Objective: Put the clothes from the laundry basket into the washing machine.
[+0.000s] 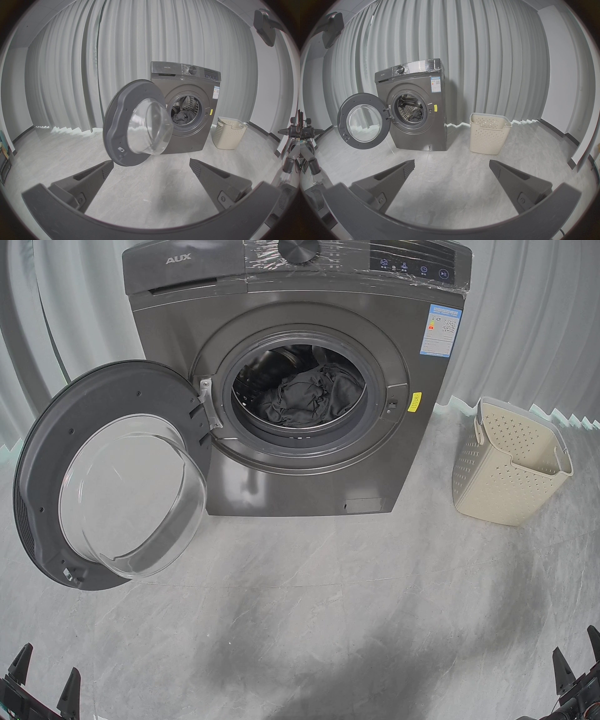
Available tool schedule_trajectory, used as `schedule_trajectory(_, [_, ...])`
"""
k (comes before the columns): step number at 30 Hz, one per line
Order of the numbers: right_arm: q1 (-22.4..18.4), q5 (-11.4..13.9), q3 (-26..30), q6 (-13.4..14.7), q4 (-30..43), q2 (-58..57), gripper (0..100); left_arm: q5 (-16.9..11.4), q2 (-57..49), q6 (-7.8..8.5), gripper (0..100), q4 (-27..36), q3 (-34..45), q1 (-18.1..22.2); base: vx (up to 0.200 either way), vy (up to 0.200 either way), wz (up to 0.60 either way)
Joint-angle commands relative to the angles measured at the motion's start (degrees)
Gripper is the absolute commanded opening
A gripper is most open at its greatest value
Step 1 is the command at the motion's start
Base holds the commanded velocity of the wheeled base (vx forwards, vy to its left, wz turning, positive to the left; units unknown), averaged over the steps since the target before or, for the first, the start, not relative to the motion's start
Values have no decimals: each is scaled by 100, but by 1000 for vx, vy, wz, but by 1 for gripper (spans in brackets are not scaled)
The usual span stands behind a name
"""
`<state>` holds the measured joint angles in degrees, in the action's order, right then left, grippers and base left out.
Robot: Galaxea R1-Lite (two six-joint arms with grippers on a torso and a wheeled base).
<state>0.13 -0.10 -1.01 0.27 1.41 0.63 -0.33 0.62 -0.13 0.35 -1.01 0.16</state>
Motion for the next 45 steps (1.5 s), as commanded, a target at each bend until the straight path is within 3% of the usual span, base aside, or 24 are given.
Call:
schedule_trajectory(1, [4, 1, 40, -9, -1, -55, 100, -2, -27, -4, 100, 0, 92, 2, 0, 200, 0])
schedule_trajectory(17, [-5, -8, 40, -9, 8, -55, 100, -11, -27, 13, 100, 0, 92, 2, 0, 13, 0])
schedule_trajectory(23, [-5, 1, 40, 0, -1, -55, 100, -2, -27, -4, 100, 0, 92, 2, 0, 0, 600])
schedule_trajectory(35, [-5, -8, 40, 8, -1, -55, 100, -2, -27, 5, 100, 0, 92, 2, 0, 0, 0])
schedule_trajectory(45, [-5, -8, 40, -9, -1, -55, 100, -2, -27, 5, 100, 0, 92, 2, 0, 200, 0])
